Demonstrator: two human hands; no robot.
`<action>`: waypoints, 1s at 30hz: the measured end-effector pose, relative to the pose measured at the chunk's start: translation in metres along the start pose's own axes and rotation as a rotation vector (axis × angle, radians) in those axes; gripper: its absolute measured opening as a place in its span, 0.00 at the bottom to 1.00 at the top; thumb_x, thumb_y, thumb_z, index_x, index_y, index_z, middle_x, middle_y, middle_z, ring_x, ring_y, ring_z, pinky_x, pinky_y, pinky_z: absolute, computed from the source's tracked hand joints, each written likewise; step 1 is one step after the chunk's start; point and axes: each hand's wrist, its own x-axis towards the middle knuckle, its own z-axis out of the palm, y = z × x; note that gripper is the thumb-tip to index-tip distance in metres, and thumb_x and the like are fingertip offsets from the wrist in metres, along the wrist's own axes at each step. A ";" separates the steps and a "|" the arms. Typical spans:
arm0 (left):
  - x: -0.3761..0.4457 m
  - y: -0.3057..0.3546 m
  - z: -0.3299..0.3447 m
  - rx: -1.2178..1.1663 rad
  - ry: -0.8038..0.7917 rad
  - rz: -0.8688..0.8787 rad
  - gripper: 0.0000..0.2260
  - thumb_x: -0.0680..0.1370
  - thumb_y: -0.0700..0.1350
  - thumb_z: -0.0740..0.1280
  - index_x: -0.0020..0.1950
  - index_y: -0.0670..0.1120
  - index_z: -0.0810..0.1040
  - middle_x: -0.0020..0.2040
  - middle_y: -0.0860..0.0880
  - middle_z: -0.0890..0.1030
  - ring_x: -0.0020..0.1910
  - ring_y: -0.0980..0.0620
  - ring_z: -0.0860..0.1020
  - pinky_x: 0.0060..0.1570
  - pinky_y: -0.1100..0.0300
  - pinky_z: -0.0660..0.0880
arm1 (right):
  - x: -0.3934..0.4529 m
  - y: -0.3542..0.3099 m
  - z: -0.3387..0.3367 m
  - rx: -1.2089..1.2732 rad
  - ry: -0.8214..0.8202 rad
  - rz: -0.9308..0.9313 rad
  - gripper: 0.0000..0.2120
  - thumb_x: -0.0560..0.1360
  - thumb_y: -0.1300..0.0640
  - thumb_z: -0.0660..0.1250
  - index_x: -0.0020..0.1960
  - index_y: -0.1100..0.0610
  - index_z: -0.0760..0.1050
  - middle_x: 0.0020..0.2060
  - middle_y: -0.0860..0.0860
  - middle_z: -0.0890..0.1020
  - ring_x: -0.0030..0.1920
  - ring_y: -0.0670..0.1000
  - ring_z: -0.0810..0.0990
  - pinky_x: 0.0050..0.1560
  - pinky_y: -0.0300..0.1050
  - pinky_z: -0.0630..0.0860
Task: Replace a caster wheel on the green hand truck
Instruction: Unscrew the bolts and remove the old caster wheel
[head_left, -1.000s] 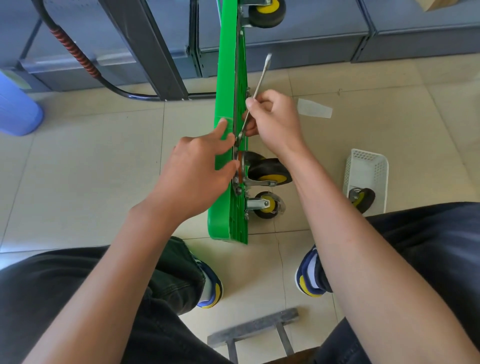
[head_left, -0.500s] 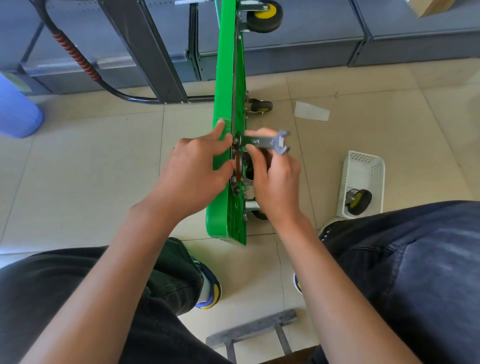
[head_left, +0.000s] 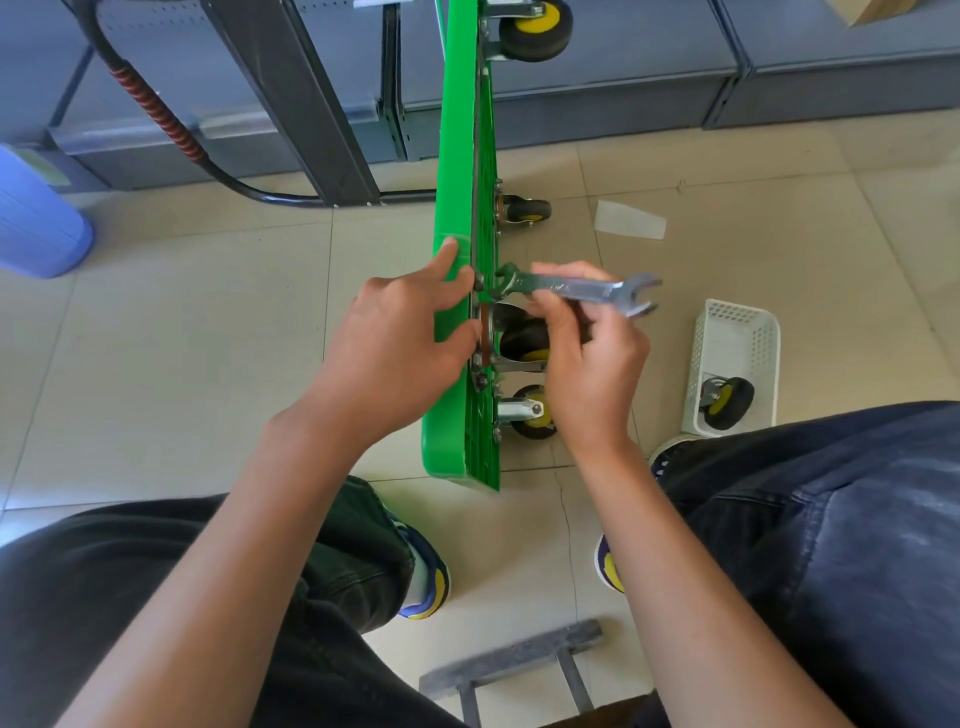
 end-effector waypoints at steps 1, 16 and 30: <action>0.000 0.000 0.000 0.002 0.001 0.003 0.22 0.81 0.46 0.68 0.75 0.50 0.72 0.79 0.56 0.63 0.49 0.53 0.81 0.56 0.62 0.71 | 0.006 -0.001 0.000 0.009 0.008 -0.012 0.08 0.82 0.62 0.65 0.57 0.66 0.78 0.52 0.52 0.84 0.45 0.50 0.86 0.44 0.51 0.84; 0.000 0.000 0.000 -0.004 0.013 -0.001 0.22 0.81 0.46 0.69 0.74 0.50 0.73 0.78 0.58 0.64 0.52 0.50 0.82 0.51 0.62 0.73 | 0.075 0.024 0.023 0.235 -0.122 0.626 0.18 0.84 0.57 0.63 0.72 0.62 0.66 0.40 0.55 0.84 0.34 0.50 0.84 0.39 0.46 0.83; 0.002 0.000 0.000 -0.011 0.025 0.003 0.21 0.79 0.46 0.70 0.73 0.49 0.74 0.77 0.56 0.65 0.48 0.50 0.83 0.57 0.57 0.76 | 0.112 0.048 0.039 0.331 -0.492 1.002 0.11 0.82 0.61 0.66 0.58 0.69 0.75 0.38 0.61 0.83 0.32 0.53 0.82 0.32 0.41 0.79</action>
